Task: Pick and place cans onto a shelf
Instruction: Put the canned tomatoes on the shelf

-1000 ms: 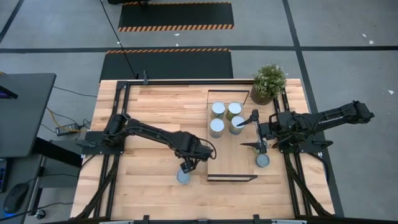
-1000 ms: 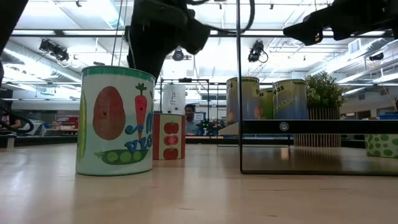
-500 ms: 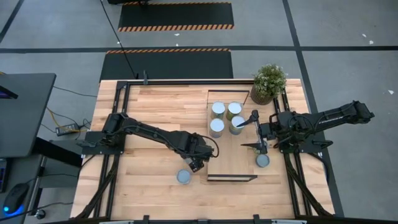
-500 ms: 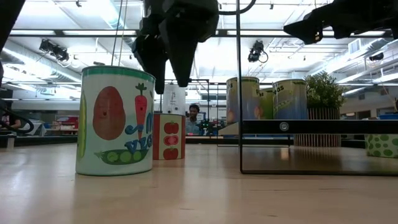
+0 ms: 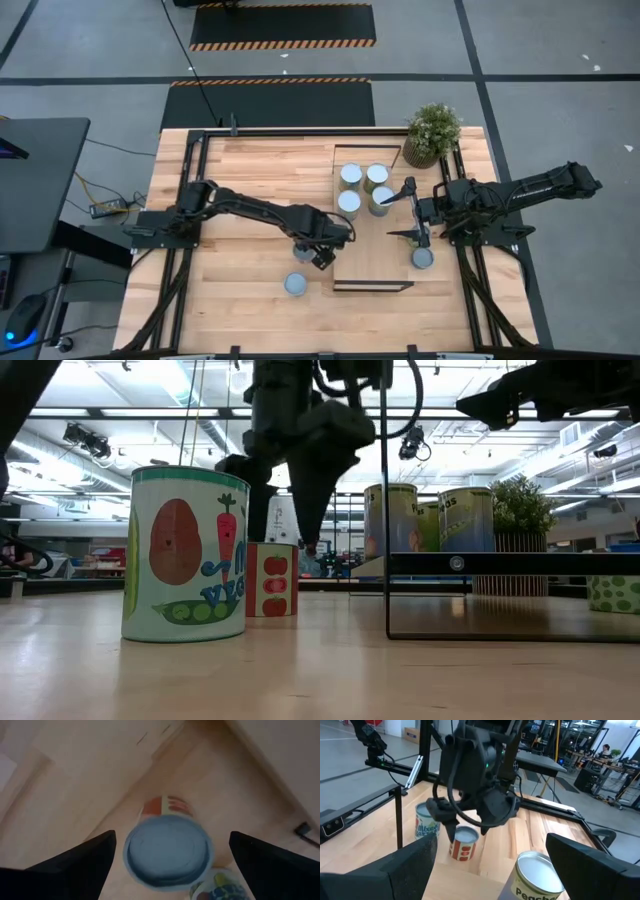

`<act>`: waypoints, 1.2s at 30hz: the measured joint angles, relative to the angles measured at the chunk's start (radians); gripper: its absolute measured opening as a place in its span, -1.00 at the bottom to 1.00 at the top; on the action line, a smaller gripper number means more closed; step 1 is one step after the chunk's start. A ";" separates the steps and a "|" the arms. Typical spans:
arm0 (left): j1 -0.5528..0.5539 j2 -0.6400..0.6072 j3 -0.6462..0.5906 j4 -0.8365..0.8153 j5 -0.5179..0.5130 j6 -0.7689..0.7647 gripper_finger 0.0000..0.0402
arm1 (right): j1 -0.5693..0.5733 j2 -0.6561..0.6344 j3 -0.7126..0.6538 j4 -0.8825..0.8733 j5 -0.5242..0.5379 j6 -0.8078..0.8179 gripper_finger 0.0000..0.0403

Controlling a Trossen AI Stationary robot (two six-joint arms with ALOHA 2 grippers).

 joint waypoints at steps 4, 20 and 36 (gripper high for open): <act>-0.012 0.021 0.001 -0.029 0.000 0.039 0.97 | 0.000 0.000 0.000 0.001 -0.001 -0.004 0.90; -0.028 0.065 0.000 -0.020 0.008 0.095 0.51 | 0.000 0.001 0.000 -0.004 0.030 -0.003 0.90; 0.025 0.035 0.147 -0.069 0.007 0.212 0.47 | -0.004 -0.074 0.000 -0.036 0.066 -0.007 0.90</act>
